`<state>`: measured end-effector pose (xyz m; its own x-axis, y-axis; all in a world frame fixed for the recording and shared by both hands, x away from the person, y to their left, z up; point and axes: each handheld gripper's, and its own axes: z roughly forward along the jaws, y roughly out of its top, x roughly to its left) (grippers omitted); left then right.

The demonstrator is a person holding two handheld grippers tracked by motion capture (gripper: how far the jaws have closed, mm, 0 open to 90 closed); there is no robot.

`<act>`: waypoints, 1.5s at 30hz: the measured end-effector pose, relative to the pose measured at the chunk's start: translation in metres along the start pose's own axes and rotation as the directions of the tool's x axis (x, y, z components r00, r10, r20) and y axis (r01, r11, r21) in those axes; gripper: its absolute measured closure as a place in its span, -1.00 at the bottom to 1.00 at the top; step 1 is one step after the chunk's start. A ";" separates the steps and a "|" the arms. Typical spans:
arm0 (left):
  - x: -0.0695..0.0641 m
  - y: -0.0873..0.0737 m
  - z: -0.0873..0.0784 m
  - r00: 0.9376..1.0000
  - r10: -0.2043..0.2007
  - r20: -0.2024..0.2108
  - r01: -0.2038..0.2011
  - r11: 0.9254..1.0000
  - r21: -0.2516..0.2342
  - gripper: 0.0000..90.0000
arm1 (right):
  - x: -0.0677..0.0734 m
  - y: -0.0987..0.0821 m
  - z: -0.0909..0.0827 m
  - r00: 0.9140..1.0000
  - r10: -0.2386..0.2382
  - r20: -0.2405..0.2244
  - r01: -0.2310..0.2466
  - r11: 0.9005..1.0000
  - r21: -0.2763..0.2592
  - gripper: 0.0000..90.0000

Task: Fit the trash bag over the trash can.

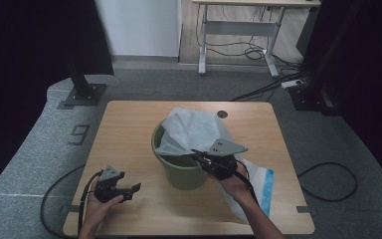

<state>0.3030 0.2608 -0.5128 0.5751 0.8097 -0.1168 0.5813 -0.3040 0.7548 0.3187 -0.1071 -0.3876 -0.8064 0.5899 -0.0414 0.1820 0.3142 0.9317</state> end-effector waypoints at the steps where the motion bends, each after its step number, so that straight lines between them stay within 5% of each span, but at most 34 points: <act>1: 0.000 0.000 0.000 1.000 0.000 -0.001 0.000 1.000 0.001 -0.64 | -0.001 -0.001 0.000 1.000 0.005 -0.002 -0.005 1.000 0.002 0.85; 4: 0.000 0.000 0.001 1.000 0.000 -0.001 0.000 1.000 0.003 -0.64 | 0.001 -0.004 0.000 1.000 -0.008 0.010 0.008 1.000 -0.013 0.44; 8: 0.000 0.000 0.002 1.000 0.004 -0.003 -0.004 1.000 0.010 -0.64 | 0.003 -0.006 -0.010 1.000 0.005 0.009 -0.004 0.995 -0.101 0.06; 21: -0.001 0.000 0.003 1.000 0.007 0.002 -0.007 1.000 0.020 -0.64 | 0.000 -0.023 -0.053 0.995 0.041 0.093 -0.022 0.981 -0.194 -0.23; 30: -0.001 0.000 0.002 1.000 0.000 0.007 0.000 1.000 0.009 -0.64 | -0.001 -0.057 -0.073 0.983 0.075 0.170 -0.045 0.984 -0.174 -0.50; 39: -0.001 0.000 0.002 1.000 0.003 0.002 -0.003 1.000 0.016 -0.64 | 0.007 -0.108 -0.062 0.972 0.085 0.221 -0.069 0.995 -0.077 -0.62; 45: -0.001 0.000 0.002 1.000 -0.014 0.024 0.013 1.000 0.011 -0.64 | 0.008 -0.133 -0.056 0.963 0.117 0.244 -0.111 0.993 -0.039 -0.52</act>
<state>0.3034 0.2590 -0.5135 0.5809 0.8013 -0.1428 0.5951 -0.2985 0.7461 0.2570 -0.1860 -0.4918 -0.6179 0.7860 -0.0186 0.2485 0.2177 0.9438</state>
